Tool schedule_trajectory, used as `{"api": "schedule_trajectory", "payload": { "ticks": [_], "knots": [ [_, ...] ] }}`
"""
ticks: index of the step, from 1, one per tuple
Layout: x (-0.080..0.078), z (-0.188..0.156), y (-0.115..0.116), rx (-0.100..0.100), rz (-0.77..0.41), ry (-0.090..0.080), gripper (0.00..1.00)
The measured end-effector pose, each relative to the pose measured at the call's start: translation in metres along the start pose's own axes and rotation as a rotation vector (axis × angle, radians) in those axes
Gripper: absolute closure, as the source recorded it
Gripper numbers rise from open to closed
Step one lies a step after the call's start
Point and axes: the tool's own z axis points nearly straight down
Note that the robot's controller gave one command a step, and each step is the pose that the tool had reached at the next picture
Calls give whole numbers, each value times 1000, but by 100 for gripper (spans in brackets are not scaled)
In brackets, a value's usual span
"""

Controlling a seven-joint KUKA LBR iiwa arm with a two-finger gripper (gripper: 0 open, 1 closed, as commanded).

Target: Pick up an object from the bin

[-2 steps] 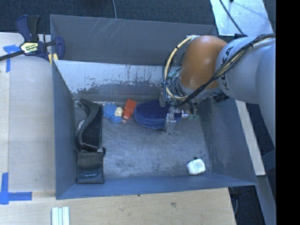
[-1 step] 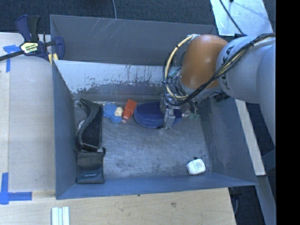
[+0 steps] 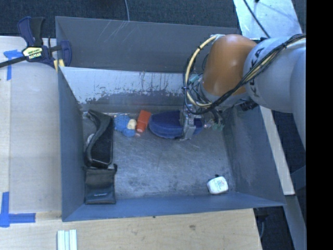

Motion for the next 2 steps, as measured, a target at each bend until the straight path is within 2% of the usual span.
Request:
{"api": "schedule_trajectory", "payload": {
  "ticks": [1,2],
  "knots": [
    [0,-12,0,0,1,-5,100],
    [-2,-89,0,0,2,-15,100]
  ]
}}
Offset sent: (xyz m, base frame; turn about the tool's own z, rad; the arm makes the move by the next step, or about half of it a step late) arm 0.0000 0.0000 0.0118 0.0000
